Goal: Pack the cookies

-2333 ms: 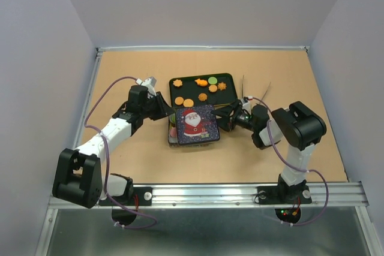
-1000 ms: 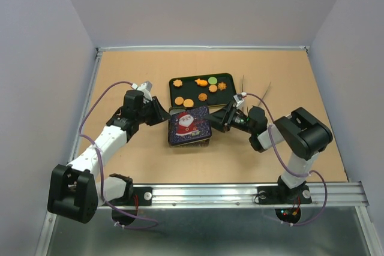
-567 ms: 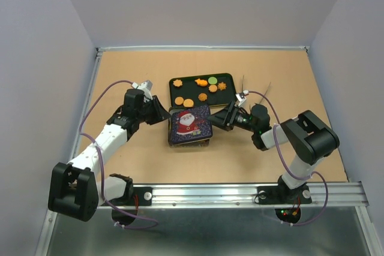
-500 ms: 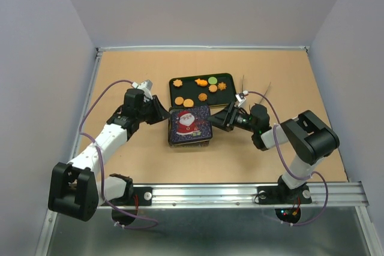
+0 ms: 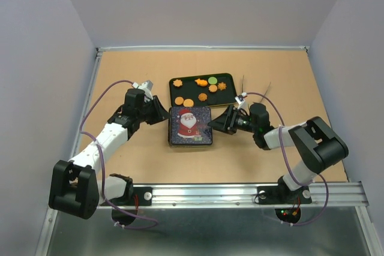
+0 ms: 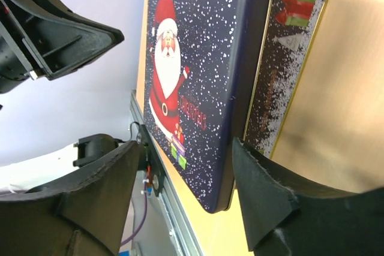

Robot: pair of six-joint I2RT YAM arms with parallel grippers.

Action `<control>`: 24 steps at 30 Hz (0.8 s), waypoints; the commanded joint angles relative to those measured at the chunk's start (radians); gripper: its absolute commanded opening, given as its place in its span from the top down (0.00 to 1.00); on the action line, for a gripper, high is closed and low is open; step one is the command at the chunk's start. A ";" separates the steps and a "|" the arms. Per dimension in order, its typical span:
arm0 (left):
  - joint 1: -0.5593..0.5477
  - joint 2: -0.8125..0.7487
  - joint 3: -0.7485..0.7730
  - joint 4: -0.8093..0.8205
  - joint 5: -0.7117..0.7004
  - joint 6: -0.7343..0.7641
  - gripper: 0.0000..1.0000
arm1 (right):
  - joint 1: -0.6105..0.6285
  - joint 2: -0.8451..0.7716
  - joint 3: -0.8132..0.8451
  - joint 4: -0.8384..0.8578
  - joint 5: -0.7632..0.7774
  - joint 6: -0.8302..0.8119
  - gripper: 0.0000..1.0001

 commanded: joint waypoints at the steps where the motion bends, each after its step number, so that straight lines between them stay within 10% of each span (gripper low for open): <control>1: 0.003 0.001 0.043 0.010 0.001 0.017 0.68 | -0.004 -0.046 0.064 -0.095 0.004 -0.076 0.32; 24: 0.002 -0.062 -0.074 0.031 0.027 -0.006 0.68 | 0.055 -0.037 0.108 -0.115 0.030 -0.027 0.55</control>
